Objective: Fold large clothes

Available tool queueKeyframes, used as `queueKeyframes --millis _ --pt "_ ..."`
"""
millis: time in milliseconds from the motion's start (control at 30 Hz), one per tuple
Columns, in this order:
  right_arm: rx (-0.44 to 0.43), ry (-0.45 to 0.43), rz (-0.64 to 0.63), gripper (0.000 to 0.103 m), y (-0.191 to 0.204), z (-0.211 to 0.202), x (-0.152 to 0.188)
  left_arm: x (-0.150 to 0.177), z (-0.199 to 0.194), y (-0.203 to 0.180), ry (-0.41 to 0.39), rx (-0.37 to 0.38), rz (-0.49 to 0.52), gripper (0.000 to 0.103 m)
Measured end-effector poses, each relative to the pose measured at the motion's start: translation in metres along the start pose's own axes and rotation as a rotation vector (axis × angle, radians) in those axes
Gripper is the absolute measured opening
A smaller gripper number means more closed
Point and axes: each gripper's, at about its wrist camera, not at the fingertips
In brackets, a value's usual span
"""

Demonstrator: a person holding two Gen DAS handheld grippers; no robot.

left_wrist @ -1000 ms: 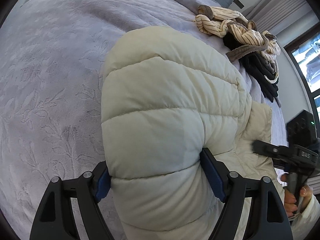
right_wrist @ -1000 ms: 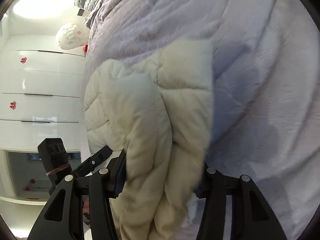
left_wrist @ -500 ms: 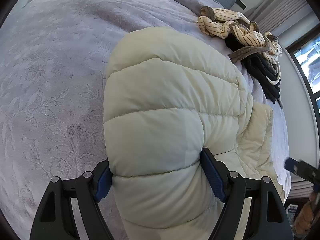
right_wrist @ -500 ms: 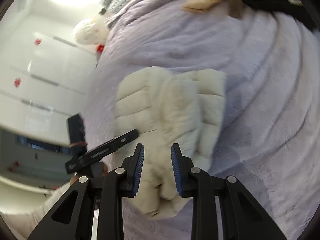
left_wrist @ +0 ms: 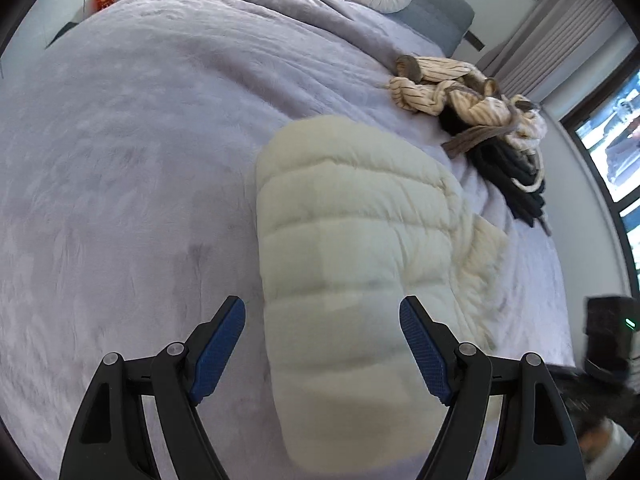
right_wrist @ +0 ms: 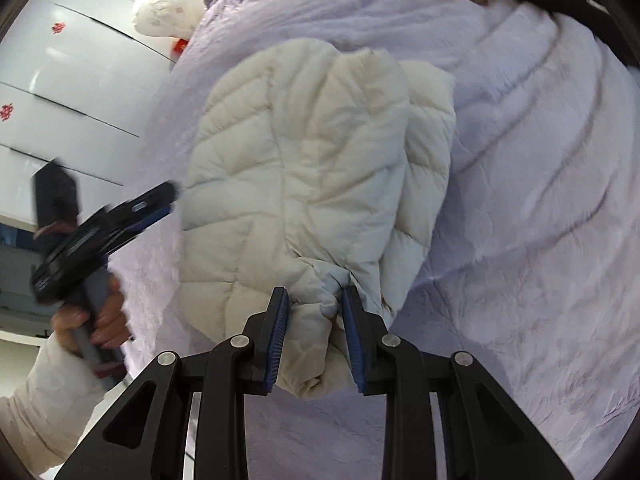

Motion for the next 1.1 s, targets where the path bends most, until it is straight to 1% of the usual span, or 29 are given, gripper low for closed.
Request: queueKeyframes --millis 100,167,233,300,367,500,567,633,733,800,833,900,967,1033,1100 --pt "0.019 0.011 0.009 0.031 -0.005 0.011 0.002 0.024 -0.001 -0.005 0.024 0.03 0.022 0.08" --pt "0.041 0.025 0.012 0.031 -0.011 0.023 0.005 0.039 0.006 -0.012 0.047 0.049 0.045 0.08" --pt "0.054 0.041 0.021 0.031 -0.018 0.036 0.008 0.049 0.018 -0.014 0.08 0.057 0.036 0.08" --pt "0.063 0.063 0.041 0.031 -0.026 0.049 0.012 0.056 0.031 -0.015 0.096 0.043 0.028 0.08" --pt "0.065 0.085 0.058 0.031 -0.032 0.056 0.014 0.061 0.04 -0.017 0.096 0.008 0.053 0.08" --pt "0.072 0.1 0.051 0.031 -0.032 0.049 0.013 0.063 0.044 -0.02 0.094 -0.012 0.065 0.08" --pt "0.075 0.083 0.051 0.031 -0.028 0.038 0.009 0.062 0.044 -0.021 0.093 -0.016 0.066 0.08" --pt "0.065 0.021 0.06 0.031 -0.026 0.016 0.007 0.061 0.043 -0.02 0.092 -0.017 0.063 0.08" --pt "0.058 -0.126 0.068 0.031 -0.024 -0.015 -0.001 0.059 0.045 -0.022 0.098 -0.023 0.07 0.08" --pt "0.075 -0.183 0.071 0.031 -0.024 -0.026 -0.012 0.058 0.046 -0.022 0.1 -0.026 0.074 0.08" --pt "0.099 -0.193 0.078 0.031 -0.026 -0.026 -0.02 0.058 0.047 -0.021 0.102 -0.026 0.073 0.08" --pt "0.137 -0.179 0.103 0.031 -0.034 -0.016 -0.034 0.057 0.049 -0.019 0.104 -0.023 0.067 0.08" --pt "0.145 -0.135 0.133 0.031 -0.045 0.008 -0.043 0.056 0.052 -0.02 0.11 -0.021 0.066 0.08" --pt "0.107 -0.091 0.19 0.031 -0.057 0.035 -0.047 0.056 0.053 -0.024 0.112 -0.03 0.08 0.08" --pt "0.085 -0.091 0.215 0.031 -0.065 0.045 -0.047 0.055 0.054 -0.025 0.111 -0.033 0.081 0.08"
Point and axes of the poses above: each gripper's, at about its wrist camera, not at the fingertips, and z roughly the way its jaws point, y to its left, x to its underside, and after that the axes turned 4 degrees about y, right-handed
